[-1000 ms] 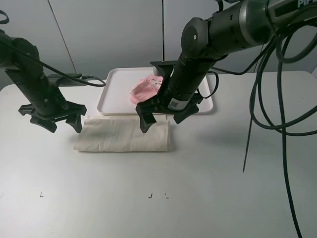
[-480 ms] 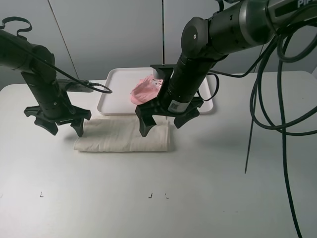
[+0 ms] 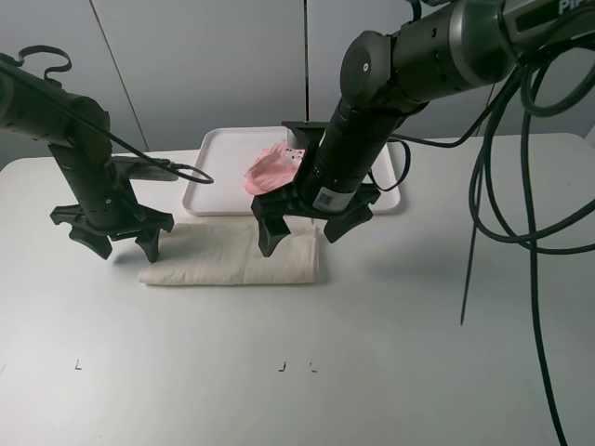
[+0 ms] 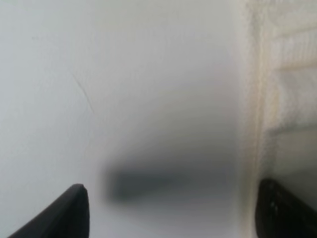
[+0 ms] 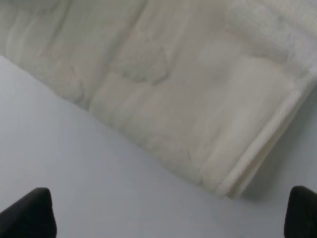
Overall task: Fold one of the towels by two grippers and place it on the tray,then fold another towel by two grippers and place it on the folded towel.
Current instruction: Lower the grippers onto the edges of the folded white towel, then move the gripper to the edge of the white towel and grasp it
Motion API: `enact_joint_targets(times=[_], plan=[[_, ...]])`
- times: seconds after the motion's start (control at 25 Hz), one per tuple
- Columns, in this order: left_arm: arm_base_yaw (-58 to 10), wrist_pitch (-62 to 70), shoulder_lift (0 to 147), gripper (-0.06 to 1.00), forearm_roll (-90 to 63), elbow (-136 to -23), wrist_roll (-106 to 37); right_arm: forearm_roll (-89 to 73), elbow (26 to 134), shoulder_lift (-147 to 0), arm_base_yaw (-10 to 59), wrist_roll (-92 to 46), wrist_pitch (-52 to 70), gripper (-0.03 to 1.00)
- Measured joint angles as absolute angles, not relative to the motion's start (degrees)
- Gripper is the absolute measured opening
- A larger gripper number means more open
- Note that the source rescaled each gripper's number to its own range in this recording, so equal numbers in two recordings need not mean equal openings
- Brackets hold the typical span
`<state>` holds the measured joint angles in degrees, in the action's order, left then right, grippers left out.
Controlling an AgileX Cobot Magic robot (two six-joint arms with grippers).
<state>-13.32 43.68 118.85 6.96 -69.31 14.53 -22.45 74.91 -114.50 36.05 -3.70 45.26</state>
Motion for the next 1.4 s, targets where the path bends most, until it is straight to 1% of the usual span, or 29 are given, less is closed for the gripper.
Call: enact_joint_targets(times=[0.16,0.52,0.92,1.4], plan=[[-13.3,43.7,118.9,0.88,7.0,-69.3,14.6,-23.0,74.9,-114.5,36.1,-3.7,44.9,1.00],[-13.3,43.9,118.9,0.88,6.9,-69.3,14.7,-23.1,75.4,-116.0,36.1,-3.7,40.1,1.00],[-13.3,44.2,118.9,0.88,6.9,-69.3,14.7,-19.2,82.3,-124.8,36.1,-0.6,43.3,1.00],[-13.3,44.2,118.9,0.88,6.7,-69.3,13.7,-17.1,82.9,-125.7,36.1,1.2,43.8,1.00]])
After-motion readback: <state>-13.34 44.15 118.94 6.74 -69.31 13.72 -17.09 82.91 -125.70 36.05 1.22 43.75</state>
